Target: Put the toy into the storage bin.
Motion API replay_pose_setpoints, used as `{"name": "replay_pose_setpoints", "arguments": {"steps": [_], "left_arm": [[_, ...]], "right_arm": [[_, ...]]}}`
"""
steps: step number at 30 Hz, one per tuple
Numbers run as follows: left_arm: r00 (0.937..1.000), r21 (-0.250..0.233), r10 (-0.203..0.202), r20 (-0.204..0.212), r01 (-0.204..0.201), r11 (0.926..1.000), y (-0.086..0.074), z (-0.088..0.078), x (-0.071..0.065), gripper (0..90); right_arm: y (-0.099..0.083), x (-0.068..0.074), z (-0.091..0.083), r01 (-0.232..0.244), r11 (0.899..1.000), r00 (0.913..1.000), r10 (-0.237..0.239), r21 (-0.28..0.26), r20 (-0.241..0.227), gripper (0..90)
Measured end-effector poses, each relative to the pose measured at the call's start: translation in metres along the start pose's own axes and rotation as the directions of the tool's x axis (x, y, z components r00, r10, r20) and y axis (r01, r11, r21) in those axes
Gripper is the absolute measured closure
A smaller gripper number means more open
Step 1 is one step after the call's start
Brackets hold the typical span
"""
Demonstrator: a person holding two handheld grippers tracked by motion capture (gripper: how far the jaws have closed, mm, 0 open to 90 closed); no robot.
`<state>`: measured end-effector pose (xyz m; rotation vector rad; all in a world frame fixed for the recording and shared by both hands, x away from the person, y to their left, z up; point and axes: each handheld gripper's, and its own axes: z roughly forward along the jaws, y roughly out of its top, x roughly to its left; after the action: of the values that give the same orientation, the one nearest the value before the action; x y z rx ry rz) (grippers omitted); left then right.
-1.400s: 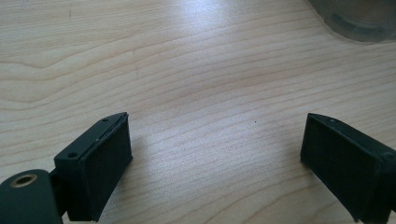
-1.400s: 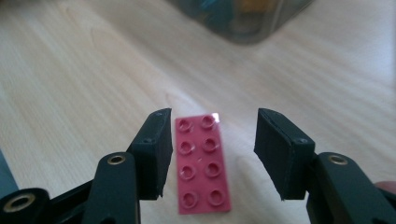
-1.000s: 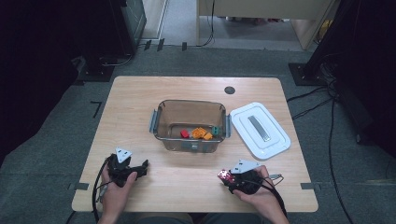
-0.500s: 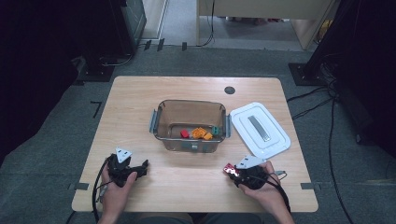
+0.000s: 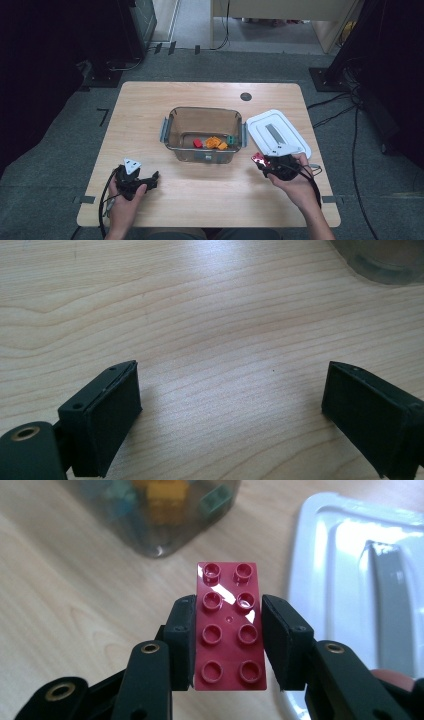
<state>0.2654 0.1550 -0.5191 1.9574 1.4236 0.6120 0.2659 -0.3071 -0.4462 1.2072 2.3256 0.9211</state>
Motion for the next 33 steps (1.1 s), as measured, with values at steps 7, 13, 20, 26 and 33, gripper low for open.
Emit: {"name": "replay_pose_setpoints", "arguments": {"steps": [7,13,20,26,33], "left_arm": [[1.0000,0.000,0.000,0.000,0.000,1.0000,0.000,0.000,0.000,8.3],[1.0000,-0.001,0.000,0.000,0.000,1.0000,0.000,0.000,0.000,8.3],[1.0000,-0.001,0.000,-0.001,0.000,1.0000,0.000,0.000,0.000,8.4],[1.0000,-0.001,0.000,-0.001,0.000,1.0000,0.000,0.000,0.000,8.3],[1.0000,-0.001,0.000,-0.001,0.000,1.0000,0.000,0.000,0.000,8.3]], "right_arm": [[0.025,-0.015,-0.006,-0.005,1.000,0.9995,0.006,-0.020,0.030,60.3],[0.052,-0.021,-0.012,0.006,0.999,0.9986,-0.003,-0.045,0.053,60.3],[0.085,-0.016,-0.019,0.038,0.995,0.9981,-0.033,-0.089,0.052,60.3],[0.110,-0.006,-0.018,0.074,0.991,0.9969,-0.070,-0.112,0.036,60.3],[0.135,0.010,-0.013,0.111,0.986,0.9938,-0.111,-0.123,0.006,60.3]]}}
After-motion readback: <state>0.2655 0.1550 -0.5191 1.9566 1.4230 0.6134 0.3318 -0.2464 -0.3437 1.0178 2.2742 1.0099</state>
